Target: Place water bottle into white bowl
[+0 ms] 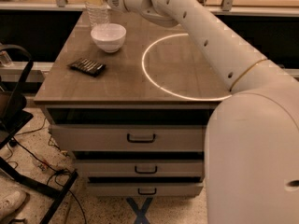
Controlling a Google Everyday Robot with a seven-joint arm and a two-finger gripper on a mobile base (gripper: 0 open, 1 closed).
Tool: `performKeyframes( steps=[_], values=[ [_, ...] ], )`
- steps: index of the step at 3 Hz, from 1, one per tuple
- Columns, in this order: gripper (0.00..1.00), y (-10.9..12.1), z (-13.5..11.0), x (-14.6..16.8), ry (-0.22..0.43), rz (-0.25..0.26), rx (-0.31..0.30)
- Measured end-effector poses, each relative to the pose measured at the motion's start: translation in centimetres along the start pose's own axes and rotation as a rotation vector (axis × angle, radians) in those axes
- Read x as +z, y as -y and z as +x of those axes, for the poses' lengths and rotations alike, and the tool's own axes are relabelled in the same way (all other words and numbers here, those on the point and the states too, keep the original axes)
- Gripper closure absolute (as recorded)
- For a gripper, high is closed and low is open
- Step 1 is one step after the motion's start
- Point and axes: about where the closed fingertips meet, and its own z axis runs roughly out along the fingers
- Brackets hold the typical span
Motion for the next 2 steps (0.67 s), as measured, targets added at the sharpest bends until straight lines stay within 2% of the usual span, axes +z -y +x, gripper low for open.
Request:
performKeyframes(
  steps=[1,2],
  values=[
    [1.0,1.76,1.17,0.53,0.047,-0.012,-0.019],
    [1.0,2.02,1.75,0.84,0.047,-0.006,-0.008]
  ],
)
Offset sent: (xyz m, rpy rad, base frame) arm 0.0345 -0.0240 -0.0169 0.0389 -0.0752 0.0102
